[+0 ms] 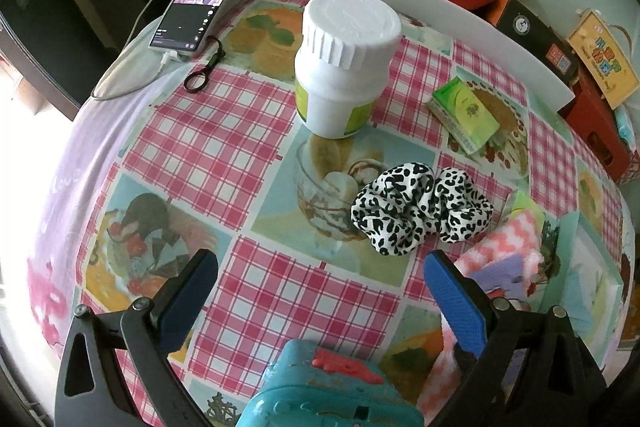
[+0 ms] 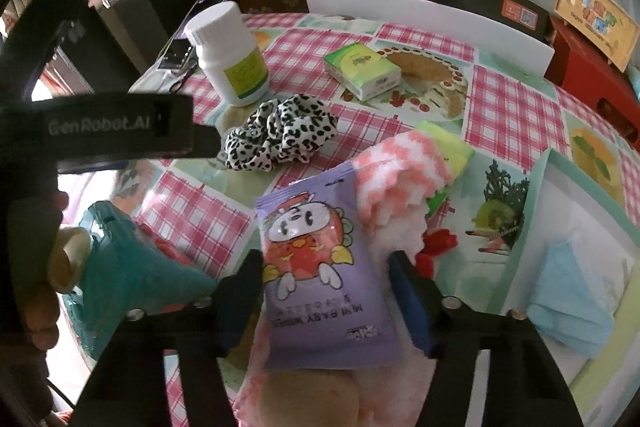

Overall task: Organize soft objects
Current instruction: 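Grasp the purple wipes packet with the right tool, then lift the purple packet with the right tool while the left tool grasps the pink-white towel, then carry the packet over the tray with the right tool while the left tool lifts the towel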

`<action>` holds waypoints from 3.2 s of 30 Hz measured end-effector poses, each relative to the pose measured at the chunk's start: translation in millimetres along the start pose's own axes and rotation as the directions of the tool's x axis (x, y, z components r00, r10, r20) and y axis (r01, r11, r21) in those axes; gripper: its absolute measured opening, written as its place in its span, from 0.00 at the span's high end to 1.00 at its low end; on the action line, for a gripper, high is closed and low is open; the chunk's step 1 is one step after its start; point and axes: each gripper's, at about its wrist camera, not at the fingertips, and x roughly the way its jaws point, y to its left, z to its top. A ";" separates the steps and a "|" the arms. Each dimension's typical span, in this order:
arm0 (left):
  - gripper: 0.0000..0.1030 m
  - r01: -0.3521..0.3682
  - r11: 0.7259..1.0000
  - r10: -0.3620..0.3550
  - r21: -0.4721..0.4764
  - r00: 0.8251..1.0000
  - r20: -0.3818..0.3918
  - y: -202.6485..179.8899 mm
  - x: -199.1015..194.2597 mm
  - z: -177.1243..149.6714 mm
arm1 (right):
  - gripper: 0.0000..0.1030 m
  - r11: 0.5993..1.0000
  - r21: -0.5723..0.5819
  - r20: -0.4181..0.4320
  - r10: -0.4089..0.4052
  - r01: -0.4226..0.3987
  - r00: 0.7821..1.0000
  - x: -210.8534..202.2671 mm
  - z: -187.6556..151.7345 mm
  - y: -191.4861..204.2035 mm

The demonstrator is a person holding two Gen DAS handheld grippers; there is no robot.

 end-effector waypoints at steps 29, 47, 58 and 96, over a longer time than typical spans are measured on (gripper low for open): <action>0.01 0.034 0.998 -0.037 0.043 0.998 0.060 -32.0 -11.7 -3.0 | 0.52 0.983 0.145 0.091 0.095 -0.108 0.991 -30.8 0.8 -47.1; 0.01 0.108 0.968 -0.116 0.227 0.993 0.022 -105.3 -10.1 -24.8 | 0.52 0.943 0.332 0.141 -0.061 0.011 0.988 -67.1 -17.3 -127.7; 0.06 0.128 0.953 -0.123 0.276 0.992 -0.036 -127.0 13.7 -39.9 | 0.52 0.922 0.387 0.128 -0.077 0.022 0.989 -68.9 -23.7 -148.4; 0.80 0.317 0.940 -0.321 0.128 0.947 0.016 -95.6 -2.1 -23.6 | 0.52 0.913 0.408 0.094 -0.061 0.018 0.994 -58.6 -25.7 -152.2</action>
